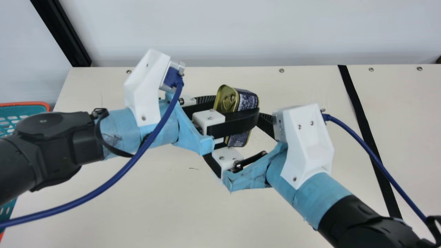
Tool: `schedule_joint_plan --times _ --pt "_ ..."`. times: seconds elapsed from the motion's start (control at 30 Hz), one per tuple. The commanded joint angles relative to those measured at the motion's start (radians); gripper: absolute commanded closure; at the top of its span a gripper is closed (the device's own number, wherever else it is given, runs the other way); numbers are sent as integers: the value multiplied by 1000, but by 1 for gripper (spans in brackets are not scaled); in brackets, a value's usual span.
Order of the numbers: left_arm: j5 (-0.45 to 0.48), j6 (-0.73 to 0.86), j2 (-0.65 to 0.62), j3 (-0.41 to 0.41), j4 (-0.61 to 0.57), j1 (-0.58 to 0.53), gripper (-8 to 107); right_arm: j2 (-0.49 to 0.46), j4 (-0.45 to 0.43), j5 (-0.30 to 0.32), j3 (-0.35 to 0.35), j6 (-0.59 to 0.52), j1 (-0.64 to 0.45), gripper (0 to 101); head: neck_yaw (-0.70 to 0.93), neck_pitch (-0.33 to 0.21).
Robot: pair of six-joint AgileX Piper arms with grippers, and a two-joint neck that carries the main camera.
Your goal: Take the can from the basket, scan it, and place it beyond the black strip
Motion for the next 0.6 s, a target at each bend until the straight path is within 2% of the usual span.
schedule_joint_plan --times 0.0,0.1,0.13,0.17,0.57 --pt "0 0 0 0 0 0 89 0 0 0 0 0 0 0 0 -15" --pt "0 0 0 0 0 0 89 0 0 -1 0 -1 0 0 0 -15" --pt "0 0 0 0 0 0 89 0 0 -1 0 -1 0 75 0 -15" --pt "0 0 0 0 0 0 89 0 0 -2 0 -1 0 101 0 -15" --pt "0 0 0 0 0 0 89 0 -4 9 0 -3 1 101 0 -15"
